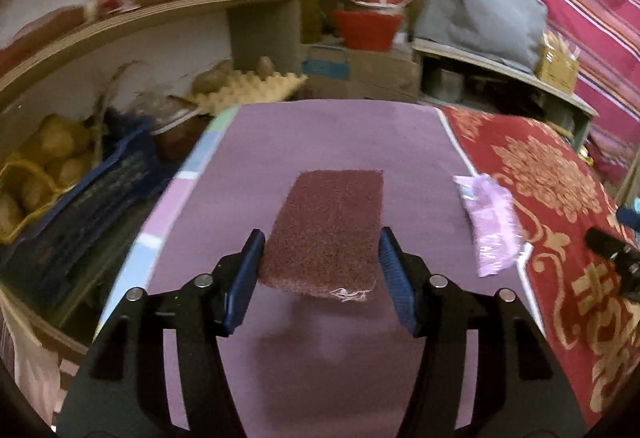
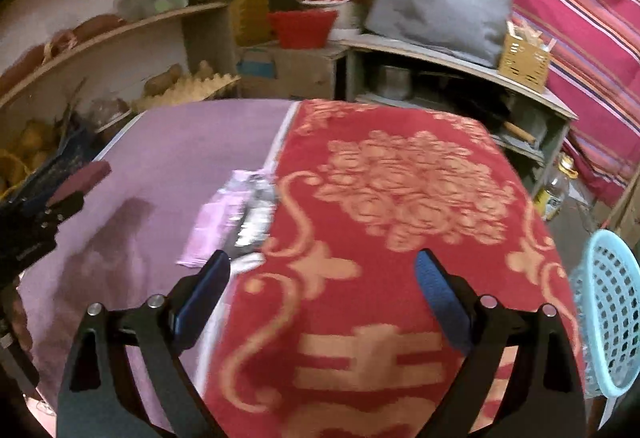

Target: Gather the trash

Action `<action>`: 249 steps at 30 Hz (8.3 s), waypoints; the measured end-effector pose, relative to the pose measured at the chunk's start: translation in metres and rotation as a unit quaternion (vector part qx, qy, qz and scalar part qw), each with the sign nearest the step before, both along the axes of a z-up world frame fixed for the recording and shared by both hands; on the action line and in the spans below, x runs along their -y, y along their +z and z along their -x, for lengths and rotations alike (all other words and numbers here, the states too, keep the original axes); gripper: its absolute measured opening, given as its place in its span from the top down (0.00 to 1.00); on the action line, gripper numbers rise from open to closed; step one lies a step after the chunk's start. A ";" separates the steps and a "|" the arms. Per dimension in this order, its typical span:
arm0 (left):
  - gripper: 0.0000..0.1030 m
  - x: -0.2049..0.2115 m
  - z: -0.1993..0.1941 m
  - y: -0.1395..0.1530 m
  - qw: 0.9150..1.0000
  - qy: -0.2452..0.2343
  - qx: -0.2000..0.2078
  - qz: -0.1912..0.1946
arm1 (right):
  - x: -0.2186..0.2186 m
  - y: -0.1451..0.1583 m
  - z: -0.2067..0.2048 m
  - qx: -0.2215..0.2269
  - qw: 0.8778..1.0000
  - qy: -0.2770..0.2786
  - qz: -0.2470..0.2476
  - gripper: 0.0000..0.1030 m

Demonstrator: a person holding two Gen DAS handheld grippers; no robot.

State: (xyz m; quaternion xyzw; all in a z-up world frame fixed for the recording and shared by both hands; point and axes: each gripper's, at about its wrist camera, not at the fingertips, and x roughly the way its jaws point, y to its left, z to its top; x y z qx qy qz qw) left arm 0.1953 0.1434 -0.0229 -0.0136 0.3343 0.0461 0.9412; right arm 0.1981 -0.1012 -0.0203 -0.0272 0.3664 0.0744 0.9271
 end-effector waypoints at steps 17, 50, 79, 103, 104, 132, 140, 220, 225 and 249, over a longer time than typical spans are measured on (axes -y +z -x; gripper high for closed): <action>0.45 -0.058 0.014 0.012 0.998 0.057 0.025 0.021 | -0.070 -0.046 -0.058 -0.094 0.995 0.018 0.034 0.23; 0.45 0.169 -0.002 0.045 0.992 -0.102 0.072 0.001 | 0.193 0.043 0.051 0.018 0.996 -0.071 -0.058 0.79; 0.48 0.489 0.031 0.013 0.931 -0.359 0.053 0.038 | 0.428 0.014 0.131 0.022 0.966 -0.240 -0.096 0.79; 0.05 0.399 0.047 0.056 0.963 -0.241 0.118 0.017 | 0.412 -0.017 0.083 -0.003 0.971 -0.228 -0.069 0.36; 0.05 0.390 0.050 0.060 0.964 -0.234 0.125 0.012 | 0.410 -0.018 0.082 -0.006 0.971 -0.228 -0.069 0.36; 0.05 0.198 0.206 0.042 0.983 -0.080 0.163 -0.032 | 0.183 0.035 0.226 0.146 0.986 -0.078 -0.032 0.04; 0.05 0.181 0.212 0.023 0.983 -0.054 0.169 -0.041 | 0.159 0.026 0.234 0.172 0.982 -0.076 -0.029 0.04; 0.05 0.180 0.213 0.015 0.981 -0.041 0.182 -0.047 | 0.151 0.028 0.232 0.197 0.976 -0.090 -0.020 0.04; 0.05 0.179 0.213 0.015 0.981 -0.041 0.181 -0.046 | 0.151 0.027 0.232 0.196 0.976 -0.090 -0.020 0.04; 0.05 0.179 0.213 0.017 0.981 -0.041 0.182 -0.046 | 0.154 0.027 0.233 0.196 0.976 -0.090 -0.020 0.04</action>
